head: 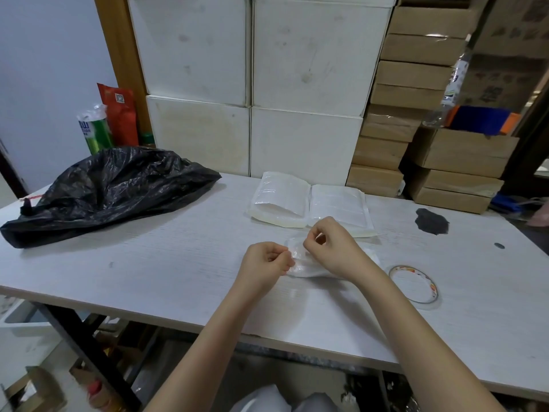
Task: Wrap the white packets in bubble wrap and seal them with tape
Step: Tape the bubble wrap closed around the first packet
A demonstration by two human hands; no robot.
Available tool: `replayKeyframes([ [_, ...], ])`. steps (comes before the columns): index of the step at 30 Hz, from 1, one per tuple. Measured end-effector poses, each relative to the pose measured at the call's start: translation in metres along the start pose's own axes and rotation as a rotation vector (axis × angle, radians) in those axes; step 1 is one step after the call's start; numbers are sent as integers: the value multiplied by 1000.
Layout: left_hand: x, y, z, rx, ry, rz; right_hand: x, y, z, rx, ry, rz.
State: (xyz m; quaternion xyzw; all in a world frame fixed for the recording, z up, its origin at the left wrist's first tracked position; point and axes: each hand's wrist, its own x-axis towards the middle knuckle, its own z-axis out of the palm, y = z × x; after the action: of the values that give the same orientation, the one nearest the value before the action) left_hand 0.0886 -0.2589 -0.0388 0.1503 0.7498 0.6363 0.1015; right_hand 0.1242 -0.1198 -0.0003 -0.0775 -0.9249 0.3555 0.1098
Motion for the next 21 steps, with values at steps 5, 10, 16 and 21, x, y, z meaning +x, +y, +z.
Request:
replayKeyframes([
  [5,0,-1,2,67,47,-27,-6,12,0,359,116,92],
  [10,-8,-7,19,850,346,725,-11,14,4,583,202,101],
  [16,-14,-15,34,1019,255,859,-14,16,6,635,261,79],
  [21,-14,-20,33,1057,284,852,-15,19,2,626,398,62],
])
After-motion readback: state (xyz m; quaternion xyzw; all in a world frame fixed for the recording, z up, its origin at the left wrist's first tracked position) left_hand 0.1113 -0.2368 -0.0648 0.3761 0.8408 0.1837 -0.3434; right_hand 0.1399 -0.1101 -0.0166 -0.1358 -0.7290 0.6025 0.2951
